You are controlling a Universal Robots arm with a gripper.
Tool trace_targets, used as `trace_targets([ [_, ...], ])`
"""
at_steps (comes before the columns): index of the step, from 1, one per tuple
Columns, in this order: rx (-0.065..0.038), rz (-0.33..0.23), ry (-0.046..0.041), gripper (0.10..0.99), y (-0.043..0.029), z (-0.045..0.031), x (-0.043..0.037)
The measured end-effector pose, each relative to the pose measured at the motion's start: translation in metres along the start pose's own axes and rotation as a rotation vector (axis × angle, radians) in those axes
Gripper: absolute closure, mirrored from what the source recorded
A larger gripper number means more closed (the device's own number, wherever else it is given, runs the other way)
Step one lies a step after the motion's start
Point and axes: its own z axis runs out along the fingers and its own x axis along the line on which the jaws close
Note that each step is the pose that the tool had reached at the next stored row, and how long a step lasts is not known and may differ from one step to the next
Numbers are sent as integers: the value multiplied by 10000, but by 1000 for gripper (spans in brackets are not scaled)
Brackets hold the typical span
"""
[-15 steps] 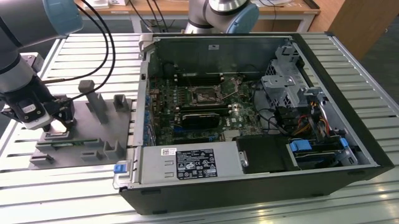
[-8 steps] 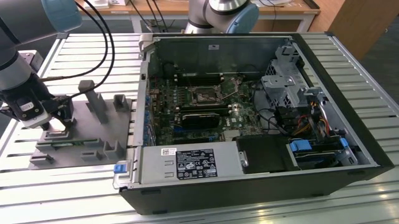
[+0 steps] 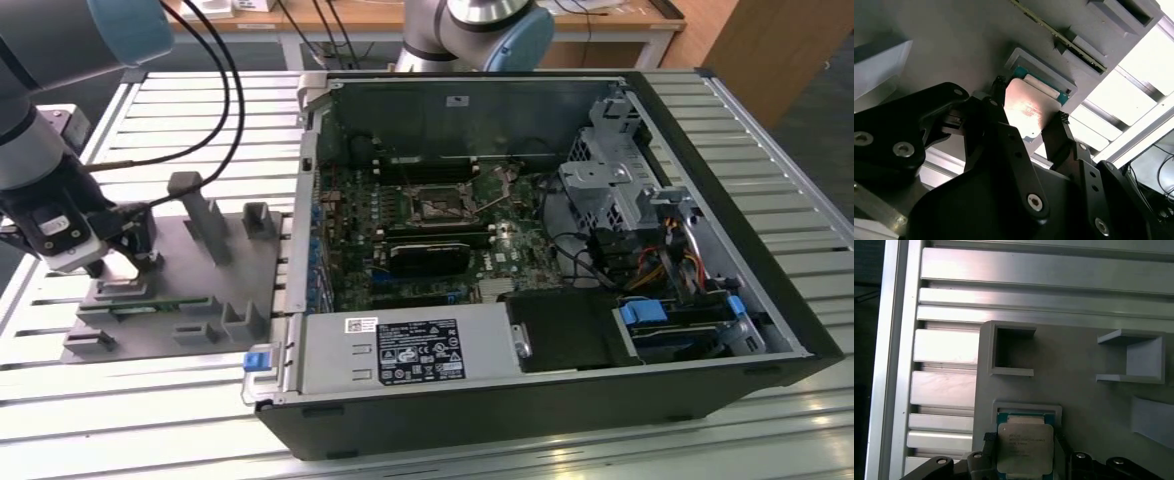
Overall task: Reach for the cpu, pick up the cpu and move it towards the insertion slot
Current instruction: 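Pick up the cpu and move it towards the insertion slot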
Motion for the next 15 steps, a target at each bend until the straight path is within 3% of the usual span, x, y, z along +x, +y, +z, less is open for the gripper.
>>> trace_targets([
  [15,-1,0,-2,545,6,-110,-1],
])
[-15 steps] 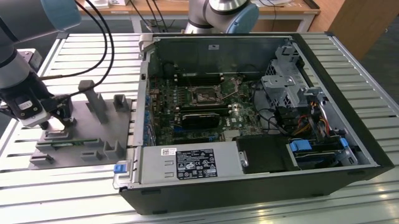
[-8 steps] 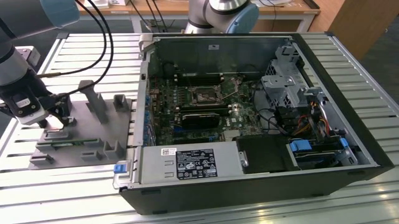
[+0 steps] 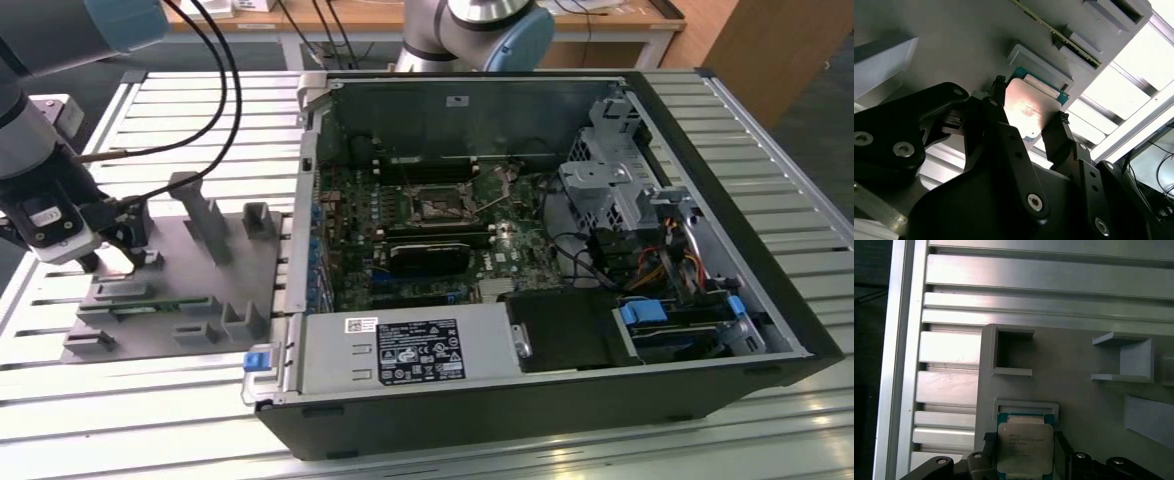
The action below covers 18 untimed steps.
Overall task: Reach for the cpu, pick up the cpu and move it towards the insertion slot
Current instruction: 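Pick up the cpu and move it towards the insertion slot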
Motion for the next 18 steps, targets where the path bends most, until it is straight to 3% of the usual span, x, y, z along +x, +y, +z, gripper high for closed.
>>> trace_targets([
  [18,-1,0,-1,545,3,-61,0],
])
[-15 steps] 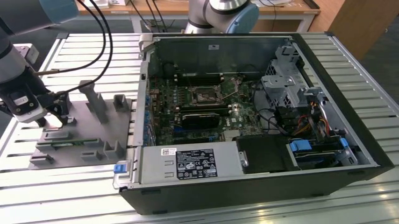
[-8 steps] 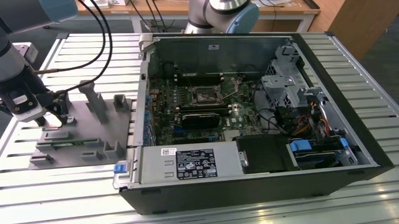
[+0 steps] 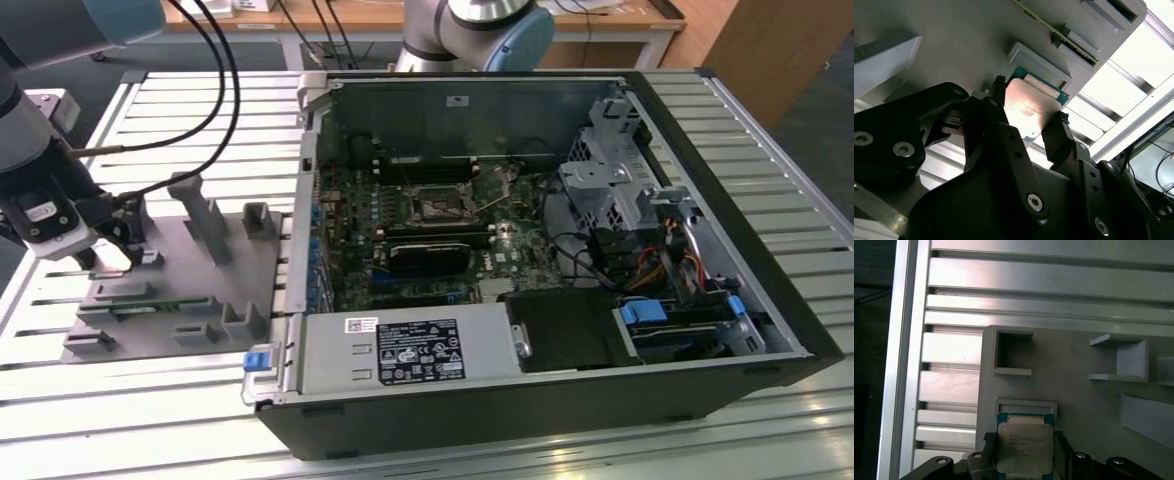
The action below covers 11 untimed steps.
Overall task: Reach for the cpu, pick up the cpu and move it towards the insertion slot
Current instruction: 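Pick up the cpu and move it towards the insertion slot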
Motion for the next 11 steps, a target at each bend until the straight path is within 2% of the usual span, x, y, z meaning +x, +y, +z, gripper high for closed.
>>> trace_targets([
  [11,11,0,2,545,4,-45,0],
])
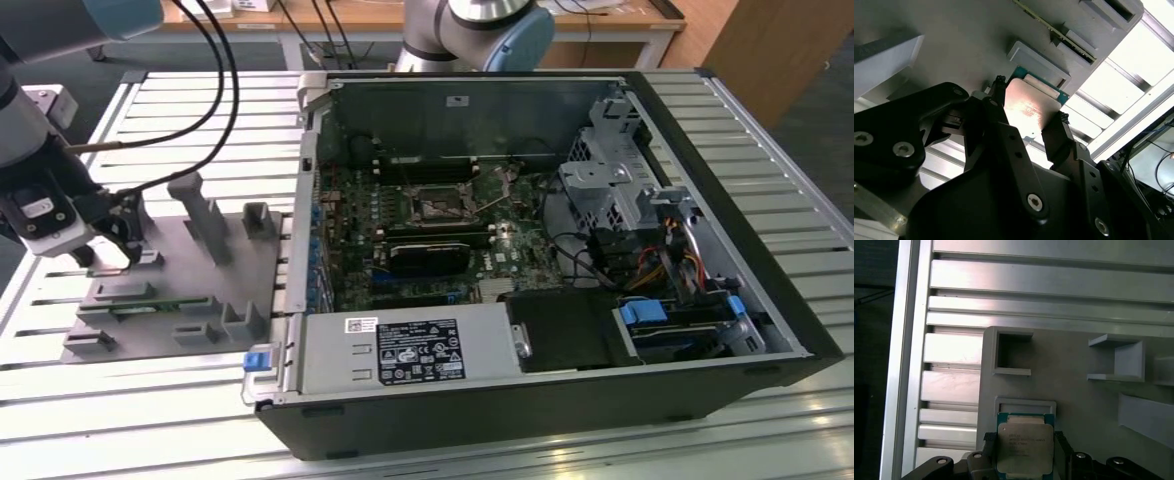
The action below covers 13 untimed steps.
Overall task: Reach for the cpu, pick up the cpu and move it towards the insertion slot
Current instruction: 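Pick up the cpu and move it towards the insertion slot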
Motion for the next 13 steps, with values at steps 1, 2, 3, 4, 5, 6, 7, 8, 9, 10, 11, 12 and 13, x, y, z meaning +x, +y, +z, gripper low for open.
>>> trace_targets([
  [1,1,0,0,545,0,-4,0],
  [2,2,0,0,545,1,-9,0],
  [3,3,0,0,545,2,-14,0],
  [4,4,0,0,545,3,-18,0],
  [5,5,0,1,545,3,-23,0],
  [6,7,0,1,545,4,-29,0],
  [7,7,0,1,545,5,-33,0],
  [8,9,0,1,545,6,-36,0],
  [9,12,1,0,545,7,-40,0],
  [10,14,0,0,545,7,-43,0],
  [11,16,0,1,545,8,-47,0],
  [12,18,0,1,545,9,-52,0],
  [13,20,1,1,545,10,-58,0],
])
